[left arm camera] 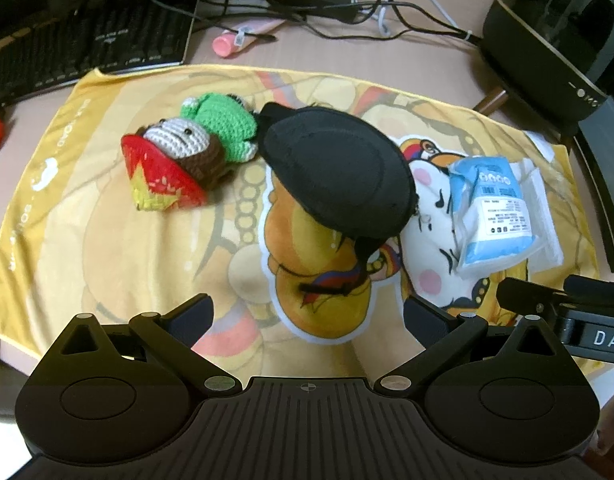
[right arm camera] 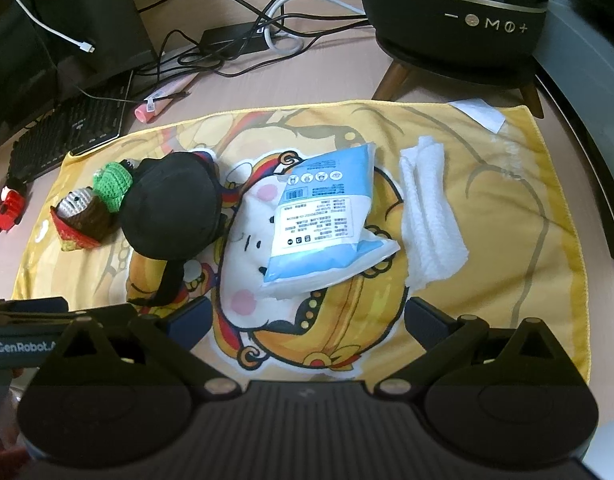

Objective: Clean container

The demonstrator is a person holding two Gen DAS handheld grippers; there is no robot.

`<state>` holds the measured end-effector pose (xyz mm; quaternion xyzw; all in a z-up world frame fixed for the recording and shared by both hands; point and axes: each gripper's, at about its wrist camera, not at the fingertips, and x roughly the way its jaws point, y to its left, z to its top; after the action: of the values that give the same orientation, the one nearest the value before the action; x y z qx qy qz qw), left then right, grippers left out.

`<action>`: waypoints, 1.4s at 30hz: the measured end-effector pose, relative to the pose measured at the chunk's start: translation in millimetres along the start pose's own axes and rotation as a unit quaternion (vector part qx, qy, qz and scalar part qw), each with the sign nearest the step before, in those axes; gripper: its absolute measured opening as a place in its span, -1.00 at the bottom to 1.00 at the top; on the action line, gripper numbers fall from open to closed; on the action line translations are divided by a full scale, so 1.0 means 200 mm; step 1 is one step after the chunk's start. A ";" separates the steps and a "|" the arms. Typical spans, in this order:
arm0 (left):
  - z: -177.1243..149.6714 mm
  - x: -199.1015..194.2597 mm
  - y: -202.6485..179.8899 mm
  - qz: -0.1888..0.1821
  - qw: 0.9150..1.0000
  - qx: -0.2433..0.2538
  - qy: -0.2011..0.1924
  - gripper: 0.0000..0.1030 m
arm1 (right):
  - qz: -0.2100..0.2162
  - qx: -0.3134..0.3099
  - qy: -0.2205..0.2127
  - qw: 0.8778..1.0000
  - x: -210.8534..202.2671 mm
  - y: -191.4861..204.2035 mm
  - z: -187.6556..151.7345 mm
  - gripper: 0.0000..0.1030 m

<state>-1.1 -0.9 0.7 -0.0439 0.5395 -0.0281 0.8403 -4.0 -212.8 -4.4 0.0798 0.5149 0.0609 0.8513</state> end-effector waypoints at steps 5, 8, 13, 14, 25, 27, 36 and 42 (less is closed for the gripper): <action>-0.02 -0.03 -0.03 0.002 1.000 0.002 -0.008 1.00 | 0.000 -0.002 -0.001 1.000 -0.01 0.01 0.00 1.00; -0.02 -0.02 0.00 -0.002 1.000 -0.002 -0.001 1.00 | 0.000 -0.002 0.002 1.000 0.00 0.02 0.00 1.00; 0.01 0.01 0.01 -0.004 1.000 -0.001 0.014 1.00 | 0.001 0.006 0.002 1.000 0.00 0.01 0.00 0.99; 0.01 0.01 0.00 -0.003 1.000 0.002 0.014 1.00 | 0.001 0.008 0.003 1.000 0.00 0.01 0.00 1.00; 0.00 0.01 0.00 -0.003 1.000 0.011 0.013 1.00 | -0.002 0.003 0.003 1.000 0.02 0.05 -0.01 1.00; 0.01 0.01 0.00 -0.003 1.000 0.011 0.013 1.00 | -0.001 0.001 0.002 1.000 0.02 0.03 0.00 1.00; 0.01 0.03 -0.02 -0.005 1.000 0.016 0.021 1.00 | -0.002 0.006 0.008 1.000 0.03 0.02 -0.01 1.00; 0.02 0.04 -0.03 -0.006 0.999 0.021 0.026 1.00 | -0.002 0.012 0.011 1.000 0.03 0.00 0.00 1.00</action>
<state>5.6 -7.4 -4.6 -0.0288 0.5605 -0.0456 0.8264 -0.9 -211.5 -10.1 0.0887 0.5250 0.0537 0.8448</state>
